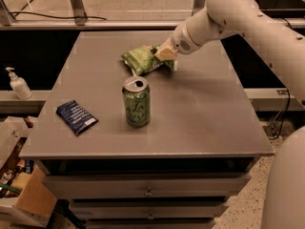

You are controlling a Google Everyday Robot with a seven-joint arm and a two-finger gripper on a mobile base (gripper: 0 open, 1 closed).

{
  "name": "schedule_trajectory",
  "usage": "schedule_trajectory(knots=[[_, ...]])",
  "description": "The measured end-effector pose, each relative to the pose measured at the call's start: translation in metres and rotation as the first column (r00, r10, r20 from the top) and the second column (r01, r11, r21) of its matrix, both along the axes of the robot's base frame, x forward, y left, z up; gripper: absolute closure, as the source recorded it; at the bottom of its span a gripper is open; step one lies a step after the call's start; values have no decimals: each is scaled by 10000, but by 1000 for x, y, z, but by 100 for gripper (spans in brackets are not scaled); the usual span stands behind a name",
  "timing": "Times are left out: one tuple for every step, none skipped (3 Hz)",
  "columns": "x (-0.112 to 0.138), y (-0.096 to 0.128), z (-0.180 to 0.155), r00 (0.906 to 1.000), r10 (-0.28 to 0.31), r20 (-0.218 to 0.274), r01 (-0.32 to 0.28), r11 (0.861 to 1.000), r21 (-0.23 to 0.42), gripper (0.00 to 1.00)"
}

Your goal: Pick green jalapeno chip bag

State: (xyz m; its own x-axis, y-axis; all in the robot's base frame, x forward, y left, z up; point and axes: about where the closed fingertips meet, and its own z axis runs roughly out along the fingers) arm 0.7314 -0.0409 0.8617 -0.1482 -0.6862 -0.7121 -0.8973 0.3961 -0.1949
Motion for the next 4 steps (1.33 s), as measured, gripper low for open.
schedule_trajectory(knots=[[-5,-8,27,9995,-199,233,192,9994,283,100],[-12,-23,66,9972,-518,537,484,9969,627,100],[-25,-47,111,9911,-981,897,893,9912,975,100],[-25,-47,111,9911,-980,896,892,9912,975,100]])
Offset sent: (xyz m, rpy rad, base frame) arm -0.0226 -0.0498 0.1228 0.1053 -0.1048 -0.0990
